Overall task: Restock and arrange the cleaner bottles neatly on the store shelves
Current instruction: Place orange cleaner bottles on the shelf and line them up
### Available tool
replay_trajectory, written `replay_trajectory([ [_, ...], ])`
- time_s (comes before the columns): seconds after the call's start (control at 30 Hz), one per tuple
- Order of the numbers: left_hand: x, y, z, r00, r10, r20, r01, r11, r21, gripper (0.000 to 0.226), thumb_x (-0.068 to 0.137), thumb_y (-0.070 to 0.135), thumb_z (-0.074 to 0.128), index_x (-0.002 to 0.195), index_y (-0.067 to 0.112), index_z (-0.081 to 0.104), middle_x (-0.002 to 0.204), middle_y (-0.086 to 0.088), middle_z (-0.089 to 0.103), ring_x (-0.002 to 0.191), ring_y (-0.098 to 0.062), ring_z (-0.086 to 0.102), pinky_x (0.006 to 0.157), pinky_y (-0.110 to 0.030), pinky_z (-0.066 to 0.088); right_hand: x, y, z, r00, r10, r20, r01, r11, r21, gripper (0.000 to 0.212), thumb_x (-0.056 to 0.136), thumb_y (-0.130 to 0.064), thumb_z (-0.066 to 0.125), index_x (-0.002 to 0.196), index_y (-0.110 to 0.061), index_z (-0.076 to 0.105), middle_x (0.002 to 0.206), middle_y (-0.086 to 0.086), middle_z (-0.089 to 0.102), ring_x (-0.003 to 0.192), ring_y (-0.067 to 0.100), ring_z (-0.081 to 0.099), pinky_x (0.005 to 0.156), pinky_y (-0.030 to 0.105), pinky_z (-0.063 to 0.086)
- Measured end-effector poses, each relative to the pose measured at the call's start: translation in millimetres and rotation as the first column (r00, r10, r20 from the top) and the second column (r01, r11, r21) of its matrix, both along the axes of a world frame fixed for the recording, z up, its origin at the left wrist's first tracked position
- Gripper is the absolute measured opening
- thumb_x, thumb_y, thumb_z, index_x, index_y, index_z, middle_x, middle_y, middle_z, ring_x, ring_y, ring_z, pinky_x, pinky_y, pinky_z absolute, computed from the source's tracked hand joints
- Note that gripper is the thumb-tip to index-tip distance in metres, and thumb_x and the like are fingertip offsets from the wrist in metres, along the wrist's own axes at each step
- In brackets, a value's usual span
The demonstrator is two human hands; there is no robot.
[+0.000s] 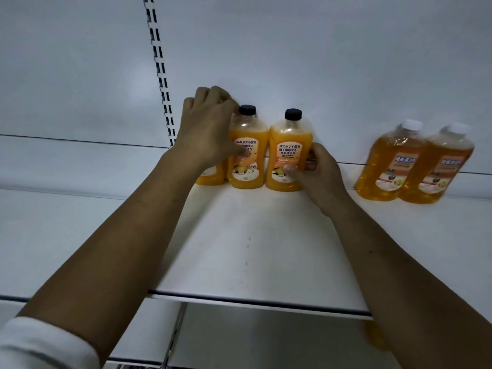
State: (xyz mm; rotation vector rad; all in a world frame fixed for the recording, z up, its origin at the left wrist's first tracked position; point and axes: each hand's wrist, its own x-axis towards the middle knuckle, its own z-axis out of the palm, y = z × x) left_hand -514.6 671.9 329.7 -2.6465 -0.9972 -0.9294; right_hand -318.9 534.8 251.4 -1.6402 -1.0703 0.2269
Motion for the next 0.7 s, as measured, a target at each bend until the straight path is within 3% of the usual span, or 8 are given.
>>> replay_trajectory([
  [0.2,-19.7,2.7,-0.4,0.997,0.029,0.073,-0.032,0.999,0.038,0.09,0.062,0.062,0.09,0.14,0.034,0.056,0.153,-0.004,0.04,0.147,-0.031,0.03,0.112,-0.049,0.032,2.6,4.6,-3.7,1.0,-0.017,0.021,0.016,0.999,0.049,0.066,0.084,-0.025,0.087,0.139,-0.019,0.052,0.132,-0.002,0.065,0.111,0.014,0.065,0.088,0.026,0.056],
  [0.33,-36.8,13.8,-14.9,0.951,0.087,0.296,-0.027,0.979,-0.201,0.117,0.054,0.061,0.096,0.152,0.041,0.034,0.157,-0.005,0.026,0.148,-0.03,0.028,0.105,-0.053,0.047,3.4,5.3,-5.9,1.0,-0.021,-0.015,0.022,0.998,0.059,0.072,0.08,-0.025,0.09,0.138,-0.02,0.048,0.133,-0.001,0.065,0.112,0.018,0.067,0.093,0.036,0.059],
  [0.47,-35.5,19.9,-43.1,0.91,0.085,0.406,0.1,0.905,-0.414,0.127,0.05,0.055,0.101,0.152,0.043,0.026,0.148,-0.007,0.027,0.138,-0.03,0.041,0.105,-0.046,0.053,1.0,7.2,-8.4,0.999,-0.021,-0.026,0.022,0.999,0.049,0.076,0.077,-0.025,0.092,0.139,-0.02,0.048,0.134,-0.003,0.063,0.113,0.017,0.064,0.092,0.032,0.057],
  [0.57,-31.4,23.3,-55.2,0.913,0.096,0.397,0.083,0.908,-0.411,0.128,0.049,0.058,0.1,0.151,0.043,0.024,0.145,-0.002,0.027,0.129,-0.027,0.055,0.097,-0.052,0.058,-1.5,8.8,-9.6,0.999,-0.033,-0.019,0.034,0.998,0.054,0.075,0.077,-0.027,0.092,0.138,-0.02,0.049,0.127,-0.008,0.061,0.109,0.014,0.063,0.083,0.019,0.053],
  [0.7,-28.4,29.9,-59.4,0.914,0.121,0.386,0.046,0.917,-0.396,0.128,0.049,0.061,0.098,0.152,0.042,0.024,0.143,-0.002,0.032,0.123,-0.029,0.061,0.091,-0.054,0.06,0.2,11.5,-11.4,0.999,-0.045,-0.013,0.046,0.997,0.056,0.076,0.076,-0.028,0.093,0.137,-0.02,0.049,0.124,-0.009,0.061,0.105,0.014,0.063,0.079,0.016,0.051],
])
